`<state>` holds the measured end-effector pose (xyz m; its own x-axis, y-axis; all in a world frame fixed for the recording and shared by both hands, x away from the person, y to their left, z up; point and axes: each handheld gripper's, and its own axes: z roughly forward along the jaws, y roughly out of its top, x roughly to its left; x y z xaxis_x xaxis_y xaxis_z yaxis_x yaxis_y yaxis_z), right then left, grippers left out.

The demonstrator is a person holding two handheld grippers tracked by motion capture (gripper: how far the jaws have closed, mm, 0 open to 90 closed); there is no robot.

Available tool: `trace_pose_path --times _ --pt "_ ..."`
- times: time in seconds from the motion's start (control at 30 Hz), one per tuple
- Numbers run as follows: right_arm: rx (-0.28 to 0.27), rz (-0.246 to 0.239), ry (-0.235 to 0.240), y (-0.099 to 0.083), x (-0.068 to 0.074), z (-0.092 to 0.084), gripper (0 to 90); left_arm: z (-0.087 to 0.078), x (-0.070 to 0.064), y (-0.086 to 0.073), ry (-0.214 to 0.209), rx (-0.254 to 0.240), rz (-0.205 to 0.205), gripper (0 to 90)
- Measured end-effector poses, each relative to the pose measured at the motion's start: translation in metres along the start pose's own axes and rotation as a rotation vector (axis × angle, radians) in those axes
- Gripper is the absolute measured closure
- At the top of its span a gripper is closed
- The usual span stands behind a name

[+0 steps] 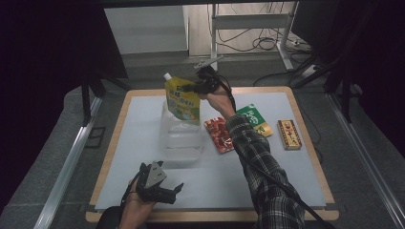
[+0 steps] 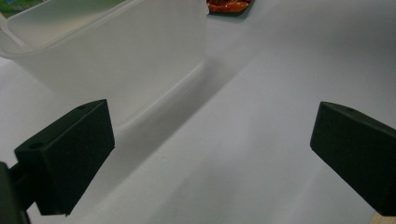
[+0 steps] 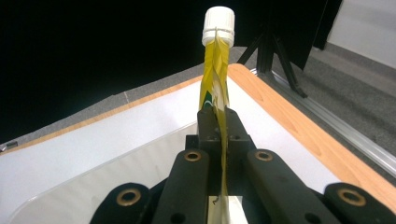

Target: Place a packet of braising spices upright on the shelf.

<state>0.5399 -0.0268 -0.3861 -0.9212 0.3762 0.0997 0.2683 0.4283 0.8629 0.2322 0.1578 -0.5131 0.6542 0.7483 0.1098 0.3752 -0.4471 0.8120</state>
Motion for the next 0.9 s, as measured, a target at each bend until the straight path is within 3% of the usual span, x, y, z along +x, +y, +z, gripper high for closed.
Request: trace_pose_path --times 0.23,0.3,0.37,0.4,0.67,0.9 --pt "-0.011 0.034 0.027 -0.004 0.000 0.007 88.3 0.001 -0.001 0.000 -0.005 0.001 0.000 0.0" --pt "-0.008 0.025 0.019 -0.004 0.001 0.009 88.3 0.001 -0.001 0.000 -0.007 0.002 0.000 0.0" --pt "0.030 0.007 0.005 -0.006 0.002 0.013 88.4 0.001 -0.001 0.000 -0.009 0.012 0.010 0.0" --pt "0.019 0.006 0.011 -0.008 0.003 0.014 88.4 0.001 -0.001 0.000 -0.009 0.014 0.011 0.0" --pt "0.011 0.049 0.011 -0.010 0.002 0.014 86.5 0.003 -0.002 0.000 -0.012 0.027 0.014 0.0" --pt "0.010 0.017 -0.054 -0.012 0.006 0.003 59.2 0.002 -0.002 0.000 -0.010 0.014 0.009 0.0"
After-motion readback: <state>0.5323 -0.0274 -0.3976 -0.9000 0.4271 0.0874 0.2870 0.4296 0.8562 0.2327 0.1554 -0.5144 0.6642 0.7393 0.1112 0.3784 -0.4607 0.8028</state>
